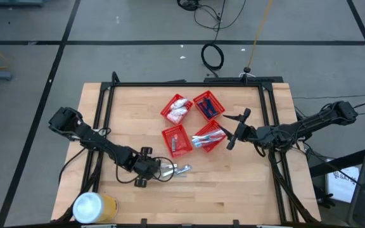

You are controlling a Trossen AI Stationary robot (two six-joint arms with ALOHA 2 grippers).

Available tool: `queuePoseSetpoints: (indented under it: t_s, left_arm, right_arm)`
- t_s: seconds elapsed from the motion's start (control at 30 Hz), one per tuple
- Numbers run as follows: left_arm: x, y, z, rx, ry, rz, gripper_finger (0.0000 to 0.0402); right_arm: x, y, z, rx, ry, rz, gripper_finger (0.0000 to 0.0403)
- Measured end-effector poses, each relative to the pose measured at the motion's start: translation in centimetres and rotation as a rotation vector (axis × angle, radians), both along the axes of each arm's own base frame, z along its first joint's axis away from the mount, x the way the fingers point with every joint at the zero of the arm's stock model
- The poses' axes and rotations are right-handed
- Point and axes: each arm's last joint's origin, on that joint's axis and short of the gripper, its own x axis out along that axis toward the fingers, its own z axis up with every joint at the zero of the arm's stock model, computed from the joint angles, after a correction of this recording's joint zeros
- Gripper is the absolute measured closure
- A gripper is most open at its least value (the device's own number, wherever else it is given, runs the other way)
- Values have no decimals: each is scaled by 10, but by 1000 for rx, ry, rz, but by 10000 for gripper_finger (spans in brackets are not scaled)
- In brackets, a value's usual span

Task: Pick & Place Travel size toiletries
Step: Put the silver nail cutter into the bottom left red bin

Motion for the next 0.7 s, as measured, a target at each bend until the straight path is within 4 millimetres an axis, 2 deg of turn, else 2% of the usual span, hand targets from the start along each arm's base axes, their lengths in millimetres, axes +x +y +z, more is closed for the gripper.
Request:
queuePoseSetpoints:
  t_s: [0.17,0.37,0.5,0.6,0.7]
  left_arm:
    - [1,0,-4,8,-5,30,243]
    - [1,0,-5,-83,3,327,243]
    - [0,1,-5,-115,12,454,243]
    - [0,1,-5,-132,9,502,243]
    - [2,1,-5,-126,-20,477,243]
  right_arm:
    - [0,0,0,0,0,0,190]
    - [0,0,0,0,0,0,190]
    - [0,0,0,0,0,0,190]
    - [0,0,0,0,0,0,190]
    - [0,0,0,0,0,0,190]
